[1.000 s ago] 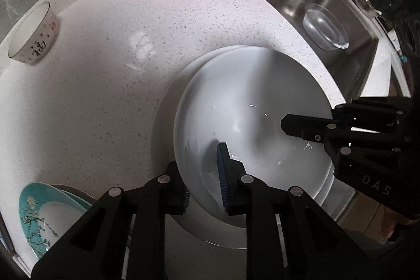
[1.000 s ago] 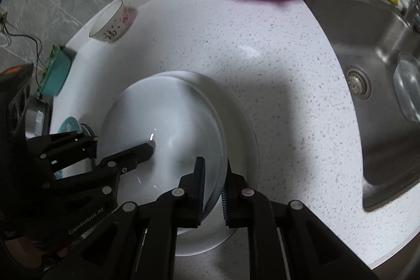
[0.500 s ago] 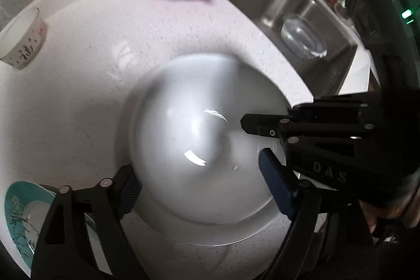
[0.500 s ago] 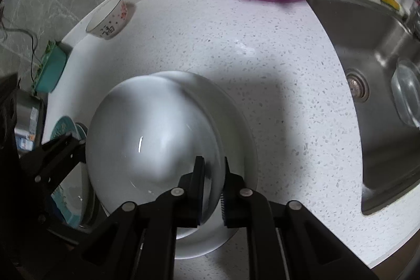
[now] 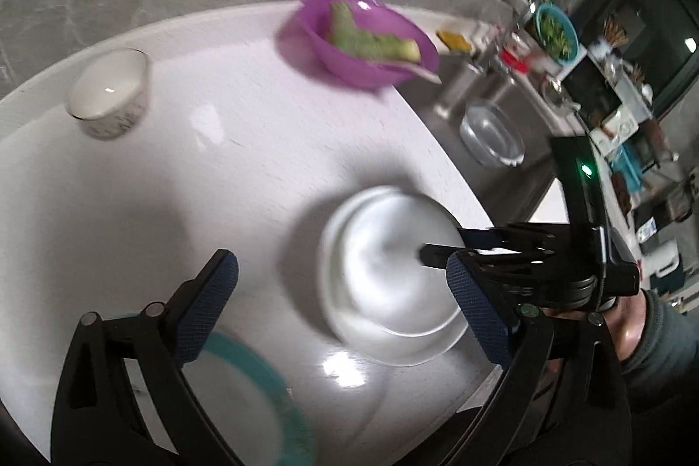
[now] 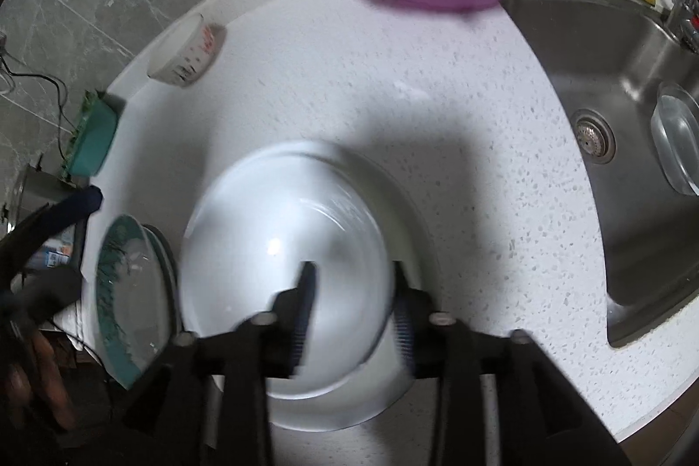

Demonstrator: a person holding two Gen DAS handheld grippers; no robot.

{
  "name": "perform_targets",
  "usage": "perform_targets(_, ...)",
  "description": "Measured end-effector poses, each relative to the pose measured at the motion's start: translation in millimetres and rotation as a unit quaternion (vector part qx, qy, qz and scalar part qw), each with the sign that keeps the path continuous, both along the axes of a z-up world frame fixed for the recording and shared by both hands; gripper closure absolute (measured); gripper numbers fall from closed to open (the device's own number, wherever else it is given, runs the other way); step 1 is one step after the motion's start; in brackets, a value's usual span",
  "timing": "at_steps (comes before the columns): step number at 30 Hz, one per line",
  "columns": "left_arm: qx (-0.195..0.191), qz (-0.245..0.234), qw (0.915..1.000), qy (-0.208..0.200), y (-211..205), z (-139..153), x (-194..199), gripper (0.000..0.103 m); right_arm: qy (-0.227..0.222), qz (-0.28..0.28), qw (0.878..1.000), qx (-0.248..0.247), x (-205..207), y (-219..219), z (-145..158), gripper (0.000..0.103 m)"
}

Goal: Organize plates and bowls
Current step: 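Open both tools and move them to the red-patterned white bowl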

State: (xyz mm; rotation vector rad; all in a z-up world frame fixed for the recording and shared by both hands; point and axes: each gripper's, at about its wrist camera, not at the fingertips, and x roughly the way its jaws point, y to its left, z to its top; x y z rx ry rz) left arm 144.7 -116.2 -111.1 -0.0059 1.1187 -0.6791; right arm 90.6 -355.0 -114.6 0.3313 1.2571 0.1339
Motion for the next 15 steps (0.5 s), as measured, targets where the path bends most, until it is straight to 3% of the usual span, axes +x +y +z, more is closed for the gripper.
perform_targets(2,-0.010,0.022,0.9997,-0.003,32,13,19,0.006,-0.019,-0.013,1.000,-0.002,1,-3,19,0.047)
perform_targets(4,0.005,0.057,0.9983,-0.011,71,20,45,0.006,-0.039,-0.027,0.999,0.005,5,-9,39,0.046)
perform_targets(7,0.018,0.117,0.9928,-0.019,129,33,82,0.006,-0.091,-0.032,0.995,0.019,26,-11,83,0.043)
perform_targets(9,0.026,0.153,0.9876,-0.022,163,40,105,0.006,-0.119,-0.020,0.992,0.027,41,0,108,0.035)
perform_targets(13,0.035,0.168,0.9848,-0.026,198,42,145,0.006,-0.145,0.025,0.988,0.050,91,42,134,0.033)
perform_targets(15,0.047,0.157,0.9865,-0.002,200,27,170,0.006,-0.141,0.057,0.986,0.069,126,71,132,0.032)
